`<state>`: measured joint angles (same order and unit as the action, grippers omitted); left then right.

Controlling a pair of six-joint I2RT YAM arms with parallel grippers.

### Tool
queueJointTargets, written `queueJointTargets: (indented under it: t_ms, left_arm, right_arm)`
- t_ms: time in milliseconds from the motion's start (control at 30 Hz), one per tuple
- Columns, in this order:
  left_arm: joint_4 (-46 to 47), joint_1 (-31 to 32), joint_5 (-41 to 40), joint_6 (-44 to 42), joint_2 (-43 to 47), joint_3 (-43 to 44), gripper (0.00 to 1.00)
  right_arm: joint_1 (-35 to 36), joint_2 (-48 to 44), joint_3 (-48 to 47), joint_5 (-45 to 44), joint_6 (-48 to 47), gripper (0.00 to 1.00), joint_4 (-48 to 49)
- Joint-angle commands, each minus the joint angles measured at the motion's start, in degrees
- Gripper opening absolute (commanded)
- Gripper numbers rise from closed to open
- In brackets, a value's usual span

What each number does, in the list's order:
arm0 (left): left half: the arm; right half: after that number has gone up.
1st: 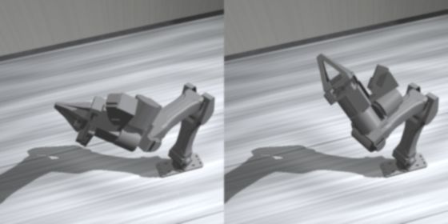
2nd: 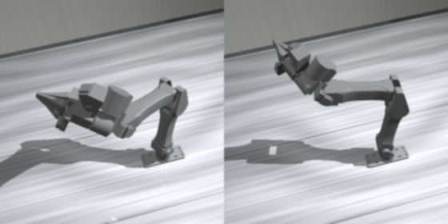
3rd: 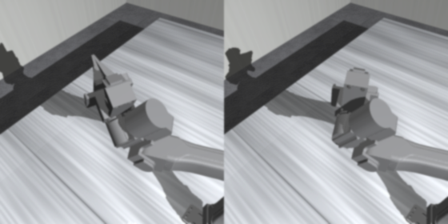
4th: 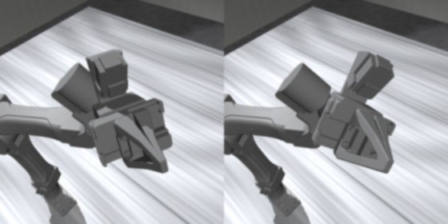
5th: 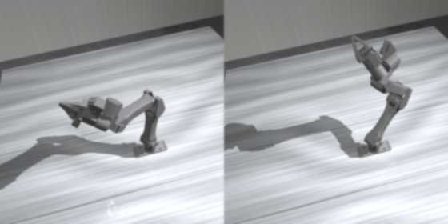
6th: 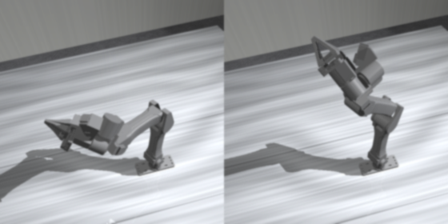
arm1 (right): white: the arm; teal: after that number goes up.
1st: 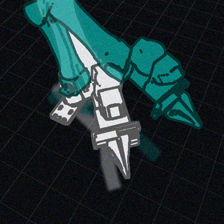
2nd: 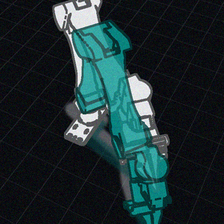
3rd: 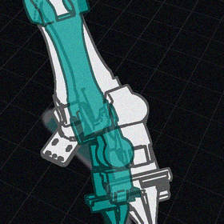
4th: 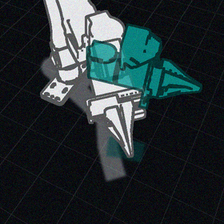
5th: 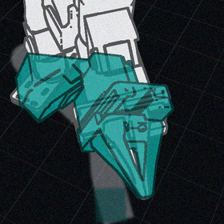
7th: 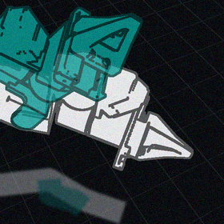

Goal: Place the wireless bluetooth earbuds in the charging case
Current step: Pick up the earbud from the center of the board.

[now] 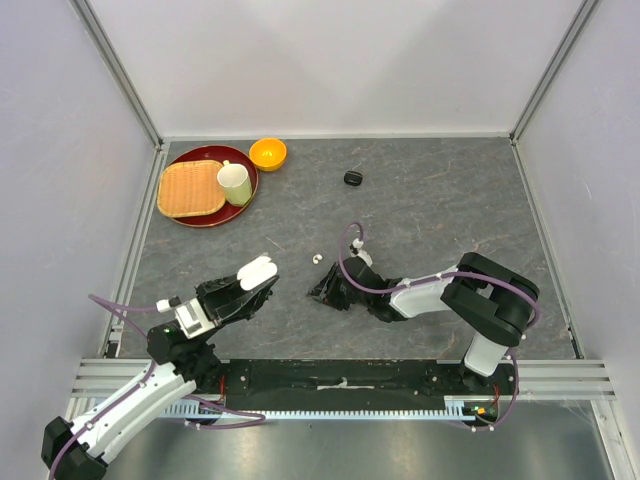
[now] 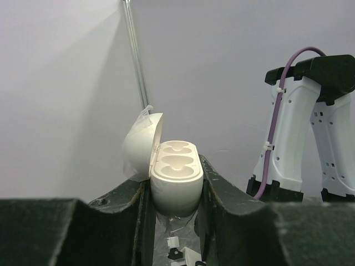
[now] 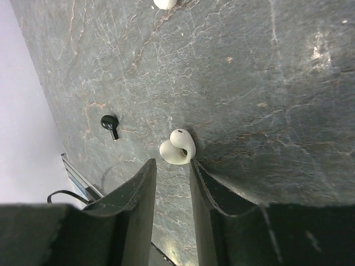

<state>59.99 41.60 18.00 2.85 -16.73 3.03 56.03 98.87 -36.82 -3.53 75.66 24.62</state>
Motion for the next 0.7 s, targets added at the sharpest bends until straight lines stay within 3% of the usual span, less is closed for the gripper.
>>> queueJointTargets:
  t_ms: [0,400,600,667]
  left_arm:
    - [1.0,0.2,-1.7,-2.6,0.8,-4.1,0.02]
    - [0.7,0.1,-2.0,-2.7,1.4,-4.2,0.02]
    - [0.5,0.2,-2.2,-2.6,1.9,-4.3,0.02]
    - [0.4,0.1,-2.4,-2.7,2.1,-4.4,0.02]
  right_arm:
    - [0.1,0.2,-1.2,-2.2,-1.3,0.38,-2.7]
    - [0.9,-3.2,-3.7,-6.6,-3.9,0.44,-11.3]
    - [1.2,-1.3,-5.4,-6.0,-4.3,0.43,-11.7]
    - [1.5,-0.9,-6.2,-7.0,-4.6,0.38,-13.4]
